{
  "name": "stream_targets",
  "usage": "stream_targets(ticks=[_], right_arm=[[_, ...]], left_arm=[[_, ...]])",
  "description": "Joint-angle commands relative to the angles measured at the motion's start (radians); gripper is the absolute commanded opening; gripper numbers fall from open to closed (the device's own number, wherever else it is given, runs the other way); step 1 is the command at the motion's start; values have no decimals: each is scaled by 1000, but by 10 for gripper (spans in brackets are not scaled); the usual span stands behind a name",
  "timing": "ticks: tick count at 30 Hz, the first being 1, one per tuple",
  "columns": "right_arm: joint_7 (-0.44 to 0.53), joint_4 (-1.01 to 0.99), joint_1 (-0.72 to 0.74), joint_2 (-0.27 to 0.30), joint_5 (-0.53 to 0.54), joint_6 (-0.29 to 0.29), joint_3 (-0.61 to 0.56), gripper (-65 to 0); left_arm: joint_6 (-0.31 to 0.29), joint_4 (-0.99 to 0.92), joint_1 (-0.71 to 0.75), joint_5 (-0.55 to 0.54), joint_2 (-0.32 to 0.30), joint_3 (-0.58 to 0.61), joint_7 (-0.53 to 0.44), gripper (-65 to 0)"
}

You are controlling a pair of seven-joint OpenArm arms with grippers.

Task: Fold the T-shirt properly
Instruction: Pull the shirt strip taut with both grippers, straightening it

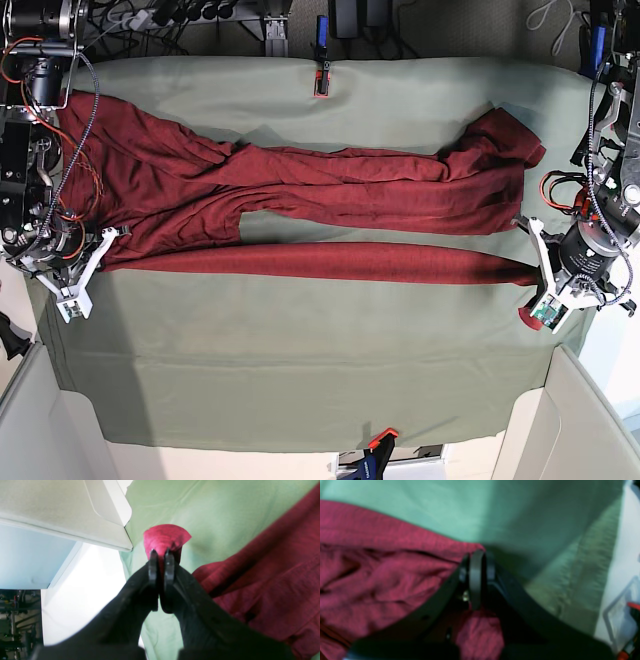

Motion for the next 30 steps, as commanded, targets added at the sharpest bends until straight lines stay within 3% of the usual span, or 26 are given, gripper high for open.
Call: stream_targets(ticks=[1,12,21,30], right_arm=[[22,17,10,10,6,-3,5,-650],[15,71,-35,11,13,-3,5,-650],[20,193,-158,18,12,-3,15,-650],[27,280,-278,26,51,8,101,-650]], left_arm=[[11,13,-14,2,-20,-14,-11,-650],[11,13,-6,2,-21,-14,10,-650],[3,80,70,2,-85,-14,23,-650],[-35,121,191,42,-121,-14,33,-650]])
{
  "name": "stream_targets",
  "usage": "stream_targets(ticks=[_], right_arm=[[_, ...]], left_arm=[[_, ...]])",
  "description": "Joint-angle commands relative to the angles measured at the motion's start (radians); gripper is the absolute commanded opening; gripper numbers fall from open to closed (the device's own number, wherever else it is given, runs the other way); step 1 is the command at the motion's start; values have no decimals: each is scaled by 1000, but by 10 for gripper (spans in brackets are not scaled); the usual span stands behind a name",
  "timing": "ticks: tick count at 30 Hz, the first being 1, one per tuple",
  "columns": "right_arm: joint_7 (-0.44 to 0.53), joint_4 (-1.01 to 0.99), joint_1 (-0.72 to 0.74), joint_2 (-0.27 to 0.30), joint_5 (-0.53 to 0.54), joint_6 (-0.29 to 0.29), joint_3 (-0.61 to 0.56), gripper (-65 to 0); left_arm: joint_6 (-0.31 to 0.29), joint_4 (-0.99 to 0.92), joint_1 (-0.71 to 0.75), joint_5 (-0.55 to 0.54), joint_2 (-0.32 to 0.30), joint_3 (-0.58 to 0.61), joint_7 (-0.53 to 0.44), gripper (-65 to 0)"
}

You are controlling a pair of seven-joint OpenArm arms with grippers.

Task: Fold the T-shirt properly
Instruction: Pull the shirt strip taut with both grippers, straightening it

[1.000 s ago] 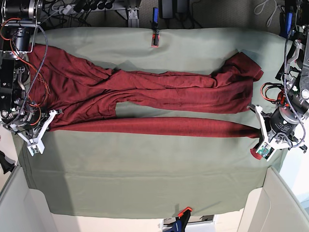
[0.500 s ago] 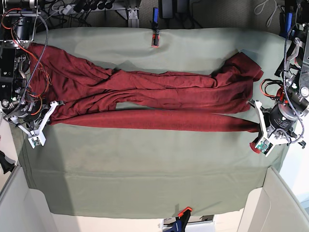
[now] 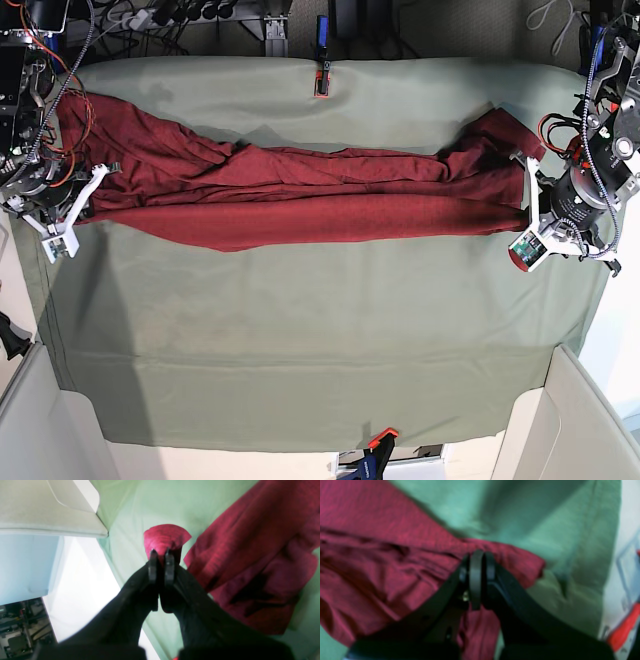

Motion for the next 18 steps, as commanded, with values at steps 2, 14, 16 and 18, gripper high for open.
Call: stream_targets(ticks=[2,14,16,18], right_arm=[[17,39,-14,25,27,13,29,-650],[13,55,-96,30,94,43,56,-650],[13,55,-106,30,94,43,56,-650],[13,55,-108,30,94,43,56,-650]], left_arm=[[-23,-19,0,18,-26,-14,-5,-650],[-113,-98,29,-90,-27,-14,21,-608],[-112,-108,29,-89,-16,-14,13,-543],[-112,-134,29,-86,0,-14,-16,-497]])
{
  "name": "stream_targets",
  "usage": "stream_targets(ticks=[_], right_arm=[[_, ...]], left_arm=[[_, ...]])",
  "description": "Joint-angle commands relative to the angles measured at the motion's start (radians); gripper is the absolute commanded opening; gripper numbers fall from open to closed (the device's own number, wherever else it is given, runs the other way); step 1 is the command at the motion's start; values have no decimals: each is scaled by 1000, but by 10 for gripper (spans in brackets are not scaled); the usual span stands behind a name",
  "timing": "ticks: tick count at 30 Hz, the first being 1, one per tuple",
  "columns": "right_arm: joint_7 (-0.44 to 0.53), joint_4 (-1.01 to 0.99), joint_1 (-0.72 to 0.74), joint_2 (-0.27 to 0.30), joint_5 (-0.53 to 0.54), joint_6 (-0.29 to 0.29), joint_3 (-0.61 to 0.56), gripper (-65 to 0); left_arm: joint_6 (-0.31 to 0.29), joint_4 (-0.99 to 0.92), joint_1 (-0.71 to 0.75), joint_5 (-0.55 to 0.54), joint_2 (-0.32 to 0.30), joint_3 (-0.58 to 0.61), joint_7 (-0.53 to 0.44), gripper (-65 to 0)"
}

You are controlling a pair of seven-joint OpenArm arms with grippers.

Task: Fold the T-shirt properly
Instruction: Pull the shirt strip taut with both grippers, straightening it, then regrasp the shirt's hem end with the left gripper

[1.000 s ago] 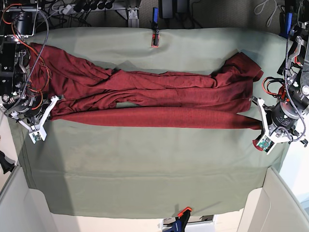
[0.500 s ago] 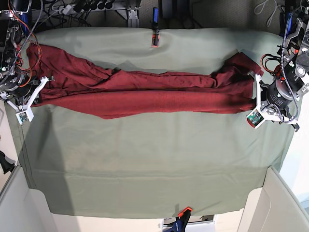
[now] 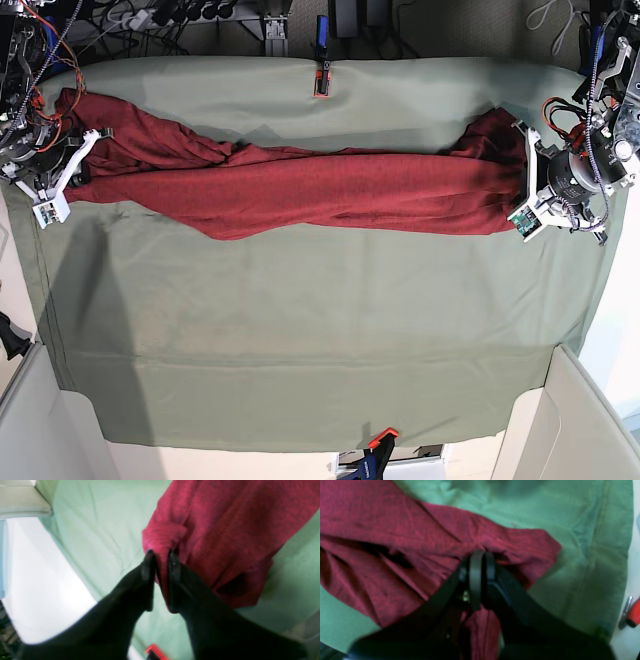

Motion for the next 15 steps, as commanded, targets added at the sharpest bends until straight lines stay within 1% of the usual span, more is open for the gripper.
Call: stream_targets(ticks=[1,3,5,7,8,10,13,14,15], right_arm=[[15,19,10,16,5,2,8,-650],[16,19,10,16,7,0,8,-577],[16,19,10,16,29,-1,8,-508],[16,19,11,16,51,0,8,-471],[16,19,11,16,56,0,8,-470],[17,19,10,16,57,0,8,-470],[17,18,10,16,58,-1,8,-470],[16,18,10,16,58,-1,8,-470],[16,17,10,16,58,-1,8,-470]], left_arm=[[4,-11,-13,17,-9,-14,-20,-482],[4,-59,-13,34,20,-14,-41,-450],[10,-109,-14,52,48,-14,-48,-401],[35,-150,-16,53,66,-14,-46,-347],[58,-163,-16,53,69,-14,-47,-331],[103,-172,-16,54,76,-14,-47,-329],[223,-166,-16,68,77,-31,-55,-329],[248,-160,-16,64,78,-48,-53,-329],[256,-152,-15,52,79,-70,-46,-329]])
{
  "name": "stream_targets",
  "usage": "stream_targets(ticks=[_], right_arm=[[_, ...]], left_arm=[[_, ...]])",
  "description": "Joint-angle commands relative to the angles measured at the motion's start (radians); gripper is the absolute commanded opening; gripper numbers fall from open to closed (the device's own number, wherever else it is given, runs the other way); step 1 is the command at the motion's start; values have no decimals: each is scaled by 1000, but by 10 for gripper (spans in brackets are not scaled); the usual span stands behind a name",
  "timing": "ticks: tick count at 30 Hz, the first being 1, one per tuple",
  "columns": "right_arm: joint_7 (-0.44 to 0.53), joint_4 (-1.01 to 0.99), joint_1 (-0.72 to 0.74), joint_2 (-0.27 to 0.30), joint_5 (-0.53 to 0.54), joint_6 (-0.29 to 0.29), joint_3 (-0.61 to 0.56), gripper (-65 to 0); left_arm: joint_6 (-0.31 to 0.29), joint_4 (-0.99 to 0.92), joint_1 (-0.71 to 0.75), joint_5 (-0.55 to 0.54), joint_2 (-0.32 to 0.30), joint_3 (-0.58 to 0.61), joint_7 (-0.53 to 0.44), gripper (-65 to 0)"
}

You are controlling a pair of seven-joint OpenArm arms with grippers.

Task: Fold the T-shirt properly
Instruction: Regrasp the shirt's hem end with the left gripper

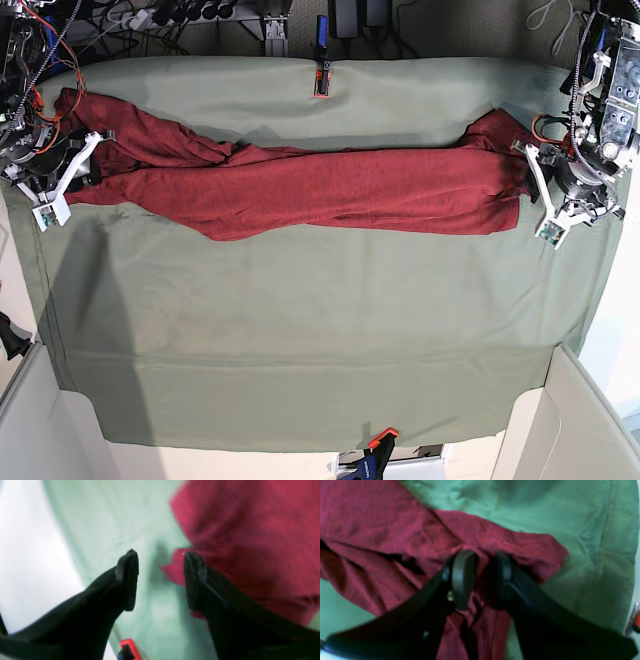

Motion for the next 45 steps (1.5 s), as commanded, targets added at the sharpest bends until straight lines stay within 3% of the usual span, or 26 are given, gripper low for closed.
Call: stream_targets(ticks=[1,4,10,14,20,25,30,34,45], right_arm=[[16,16,8,16,9,0,8,-470],[16,15,8,16,9,0,8,-470],[36,7,8,16,9,-7,8,-470],[45,7,8,16,33,-7,8,-470],[45,6,8,16,42,-7,8,-470],[37,5,8,16,42,-7,8,-470],[37,5,8,16,42,-7,8,-470],[37,5,8,16,42,-7,8,-470],[38,5,8,16,43,-7,8,-470]], left_arm=[[11,26,-15,-20,-24,-43,-2,-329],[-37,43,-7,-159,-24,-161,32,-329],[-208,43,50,-487,10,-410,72,-330],[-265,41,129,-595,43,-470,90,-330],[-259,16,183,-572,140,-470,71,-329],[-176,-31,183,-459,225,-490,25,-329],[-173,-48,183,-428,310,-514,25,-329],[-173,-48,183,-359,345,-514,0,-301],[-172,-48,183,-190,387,-514,-124,-302]])
